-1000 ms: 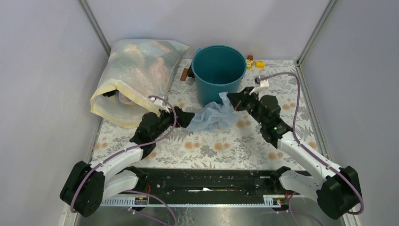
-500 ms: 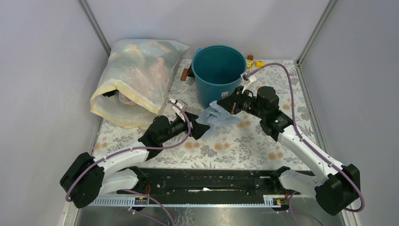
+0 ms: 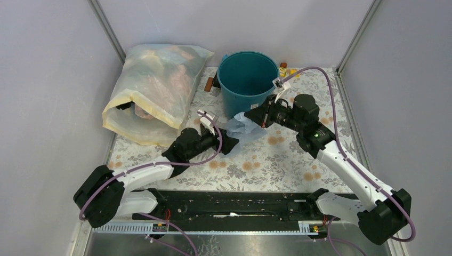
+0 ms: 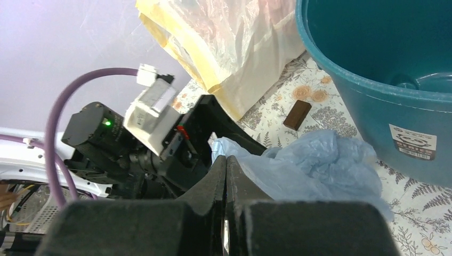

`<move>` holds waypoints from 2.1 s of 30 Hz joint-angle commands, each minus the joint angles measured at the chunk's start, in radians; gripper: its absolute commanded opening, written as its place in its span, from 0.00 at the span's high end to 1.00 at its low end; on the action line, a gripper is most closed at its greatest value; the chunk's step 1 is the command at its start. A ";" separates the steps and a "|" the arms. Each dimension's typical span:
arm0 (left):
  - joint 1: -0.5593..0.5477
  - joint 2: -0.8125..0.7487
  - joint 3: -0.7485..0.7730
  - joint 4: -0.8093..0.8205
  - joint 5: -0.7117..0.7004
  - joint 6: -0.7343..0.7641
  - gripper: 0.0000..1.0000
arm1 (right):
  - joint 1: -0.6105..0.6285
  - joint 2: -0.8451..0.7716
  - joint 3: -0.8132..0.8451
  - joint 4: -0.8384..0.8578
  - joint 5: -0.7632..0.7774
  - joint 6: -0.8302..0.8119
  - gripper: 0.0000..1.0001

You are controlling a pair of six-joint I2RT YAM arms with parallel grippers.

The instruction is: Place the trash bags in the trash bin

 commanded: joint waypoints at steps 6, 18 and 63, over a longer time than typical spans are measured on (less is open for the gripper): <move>-0.015 0.291 0.216 -0.188 -0.151 -0.021 0.31 | 0.011 -0.078 0.144 -0.024 0.107 0.054 1.00; -0.017 0.353 0.264 -0.281 -0.273 -0.058 0.31 | 0.012 -0.179 0.343 -0.121 0.327 0.109 1.00; -0.061 0.163 0.108 -0.038 -0.147 -0.014 0.01 | 0.012 -0.090 0.260 -0.215 0.177 0.103 1.00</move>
